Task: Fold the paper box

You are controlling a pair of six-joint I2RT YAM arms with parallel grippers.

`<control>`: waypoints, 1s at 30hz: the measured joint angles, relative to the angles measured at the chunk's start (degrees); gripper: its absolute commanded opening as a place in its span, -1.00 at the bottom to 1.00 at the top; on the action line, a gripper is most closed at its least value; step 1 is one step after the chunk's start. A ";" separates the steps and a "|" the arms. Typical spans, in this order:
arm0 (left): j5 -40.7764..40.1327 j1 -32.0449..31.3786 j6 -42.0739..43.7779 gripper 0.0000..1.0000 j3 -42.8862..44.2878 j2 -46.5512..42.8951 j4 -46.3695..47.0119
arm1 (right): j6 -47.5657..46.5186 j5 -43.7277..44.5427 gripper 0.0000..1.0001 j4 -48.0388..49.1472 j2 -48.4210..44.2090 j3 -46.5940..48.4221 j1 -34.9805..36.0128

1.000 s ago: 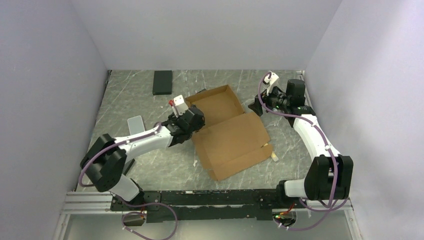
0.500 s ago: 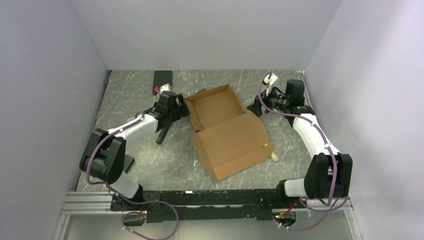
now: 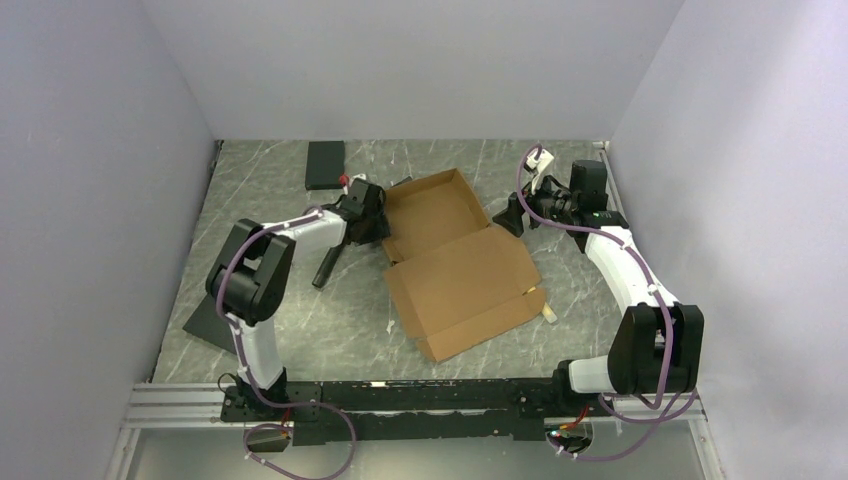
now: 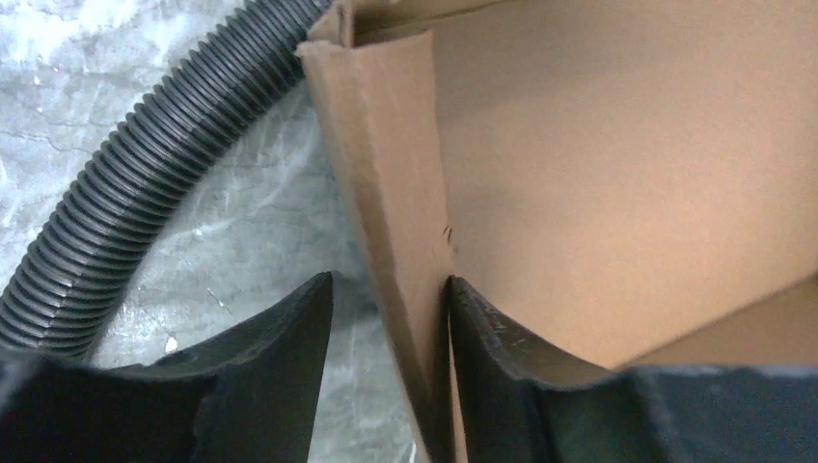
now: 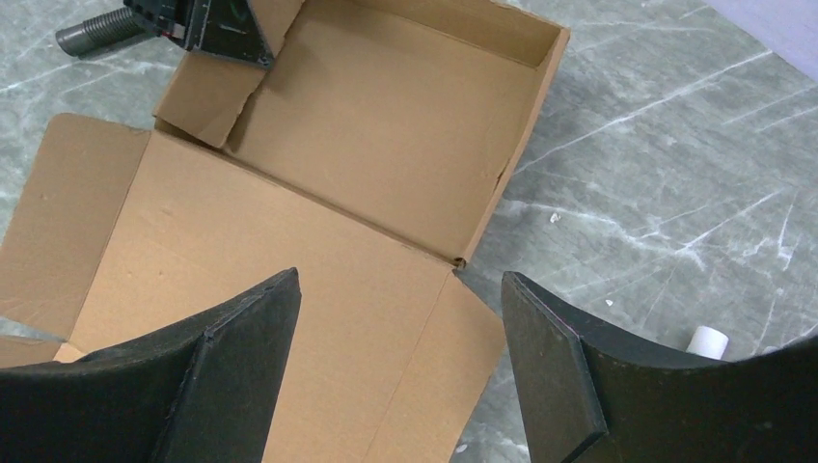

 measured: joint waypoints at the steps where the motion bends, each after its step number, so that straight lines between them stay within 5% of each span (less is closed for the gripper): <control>1: -0.37 -0.09 -0.17 -0.23 0.61 0.87 -0.39 | 0.00 -0.02 0.58 -0.11 0.02 0.00 0.00; 4: -1.29 -0.09 -0.70 -0.91 2.25 2.89 -1.90 | -0.04 -0.04 0.58 -0.42 0.20 0.02 -0.02; 5: -1.86 -0.15 -0.59 -1.00 3.02 3.15 -2.40 | -0.04 -0.04 0.57 -0.61 0.31 0.04 -0.04; 14: -8.13 -1.79 -2.03 -0.99 10.51 6.25 -12.61 | -0.22 -1.36 0.56 -1.29 0.35 0.07 -0.13; 23: -9.84 -3.98 -4.74 0.13 12.17 6.45 -21.03 | -0.24 -2.23 0.55 -1.57 0.83 0.17 -0.20; 30: -10.67 -3.87 -2.43 0.33 13.75 5.95 -22.82 | -0.66 -2.97 0.55 -1.73 1.09 0.20 -0.22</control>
